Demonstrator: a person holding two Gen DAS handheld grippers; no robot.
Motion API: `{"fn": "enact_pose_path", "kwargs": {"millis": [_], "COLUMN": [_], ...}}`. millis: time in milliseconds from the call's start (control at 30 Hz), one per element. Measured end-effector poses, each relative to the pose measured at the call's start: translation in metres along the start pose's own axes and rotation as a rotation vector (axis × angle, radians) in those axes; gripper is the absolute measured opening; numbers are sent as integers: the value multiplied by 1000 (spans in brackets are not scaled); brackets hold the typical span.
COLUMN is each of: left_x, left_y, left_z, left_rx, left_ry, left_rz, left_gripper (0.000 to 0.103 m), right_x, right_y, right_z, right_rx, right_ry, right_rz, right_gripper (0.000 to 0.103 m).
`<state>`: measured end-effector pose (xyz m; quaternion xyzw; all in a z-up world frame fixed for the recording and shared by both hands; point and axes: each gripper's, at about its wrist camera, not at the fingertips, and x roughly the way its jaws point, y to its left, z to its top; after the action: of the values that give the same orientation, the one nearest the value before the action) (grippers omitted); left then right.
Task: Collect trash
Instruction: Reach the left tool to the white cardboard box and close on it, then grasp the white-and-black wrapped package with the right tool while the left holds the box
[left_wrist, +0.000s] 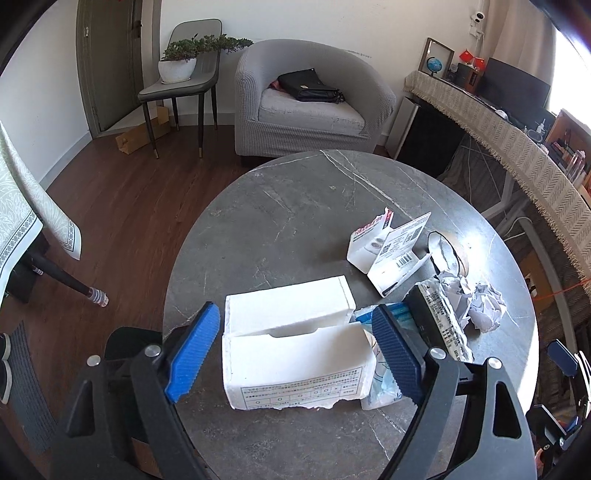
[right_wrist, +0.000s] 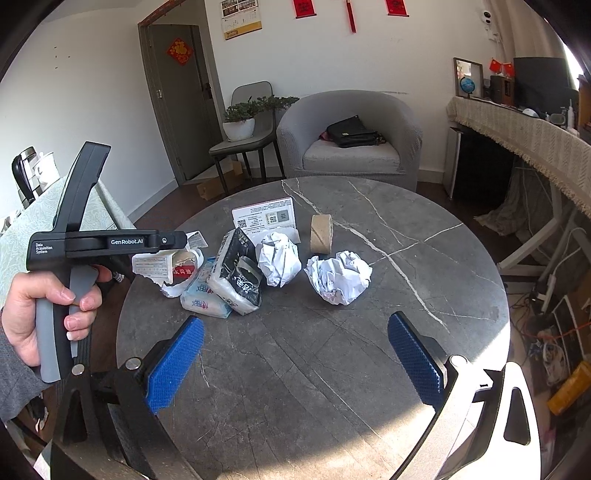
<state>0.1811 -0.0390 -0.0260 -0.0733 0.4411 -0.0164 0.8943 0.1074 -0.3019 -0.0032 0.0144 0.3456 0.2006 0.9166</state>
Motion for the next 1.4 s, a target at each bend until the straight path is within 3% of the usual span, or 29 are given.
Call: {"fn": "enact_pose_path", "kwargs": {"millis": [167, 267, 500, 567, 867, 1133, 1200, 1267, 1400], "left_x": [15, 17, 10, 5, -9, -24, -27, -31, -38], "left_y": [11, 13, 16, 17, 27, 39, 43, 47, 54], "left_z": [4, 7, 9, 10, 9, 6, 5, 3, 0], "left_rx": [-57, -67, -88, -100, -123, -130, -137, -136, -128], "left_ry": [40, 40, 27, 15, -21, -45, -47, -52, -65], "left_rz": [-26, -47, -107, -137, -173, -189, -191, -190, -191], "left_gripper": [84, 78, 78, 78, 78, 78, 78, 78, 78], "right_x": [7, 12, 23, 28, 52, 71, 77, 84, 80], "right_y": [3, 7, 28, 36, 64, 71, 72, 72, 69], "right_z": [4, 7, 20, 22, 27, 28, 28, 28, 31], "right_rx": [-3, -9, -59, -78, -145, -175, -179, -180, -133], "right_ry": [8, 16, 33, 43, 97, 131, 145, 166, 142], "right_rz": [6, 21, 65, 68, 59, 19, -8, -40, -54], "right_gripper": [100, 100, 96, 80, 43, 37, 32, 15, 13]}}
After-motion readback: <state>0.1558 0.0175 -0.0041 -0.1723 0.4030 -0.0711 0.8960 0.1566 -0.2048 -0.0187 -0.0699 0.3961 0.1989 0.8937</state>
